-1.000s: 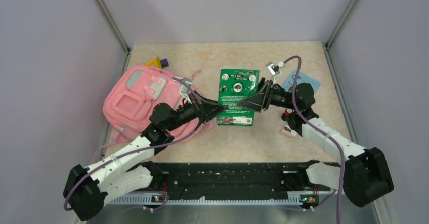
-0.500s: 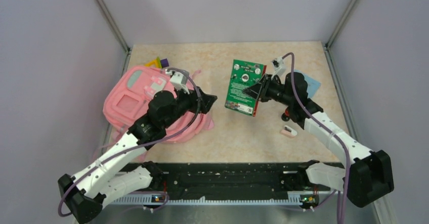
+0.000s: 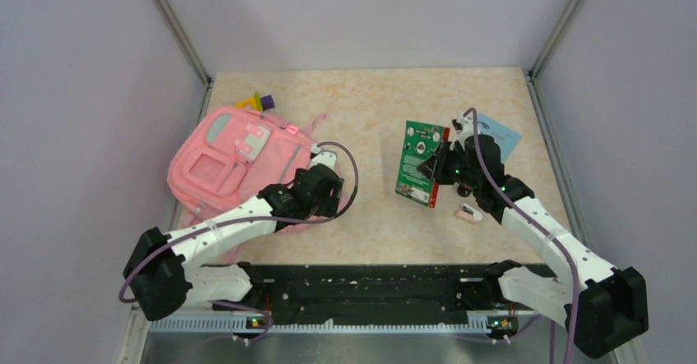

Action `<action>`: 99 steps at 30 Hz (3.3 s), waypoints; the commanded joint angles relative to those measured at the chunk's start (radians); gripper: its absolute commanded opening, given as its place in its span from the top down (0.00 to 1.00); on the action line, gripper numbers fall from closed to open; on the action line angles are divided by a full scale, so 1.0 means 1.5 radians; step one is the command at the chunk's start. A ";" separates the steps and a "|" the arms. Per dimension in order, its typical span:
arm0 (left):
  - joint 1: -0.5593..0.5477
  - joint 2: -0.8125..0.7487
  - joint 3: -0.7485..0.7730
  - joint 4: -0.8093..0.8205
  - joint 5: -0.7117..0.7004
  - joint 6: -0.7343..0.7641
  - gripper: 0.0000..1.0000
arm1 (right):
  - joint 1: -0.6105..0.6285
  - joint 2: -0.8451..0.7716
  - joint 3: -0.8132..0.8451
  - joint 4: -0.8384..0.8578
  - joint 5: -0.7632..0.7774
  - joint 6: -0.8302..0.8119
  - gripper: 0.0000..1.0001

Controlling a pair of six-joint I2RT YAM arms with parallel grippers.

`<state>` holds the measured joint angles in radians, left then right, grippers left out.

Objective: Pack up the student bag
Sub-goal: Place the book in the student bag.

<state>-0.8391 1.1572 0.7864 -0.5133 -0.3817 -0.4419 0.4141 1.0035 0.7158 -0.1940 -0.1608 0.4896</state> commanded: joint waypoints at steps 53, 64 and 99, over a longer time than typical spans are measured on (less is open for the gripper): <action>0.043 -0.078 0.242 -0.080 -0.132 0.116 1.00 | 0.052 -0.015 -0.025 0.181 -0.197 0.195 1.00; 0.103 -0.157 0.205 -0.001 -0.135 0.245 1.00 | 0.251 0.195 0.089 0.321 -0.219 0.266 1.00; 0.214 -0.272 0.113 0.083 0.011 0.213 1.00 | 0.321 0.899 0.716 0.546 -0.196 0.435 1.00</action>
<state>-0.5251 0.7658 0.9405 -0.5026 -0.3775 -0.1204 0.8692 2.2749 1.6169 0.5880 -0.5446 1.2209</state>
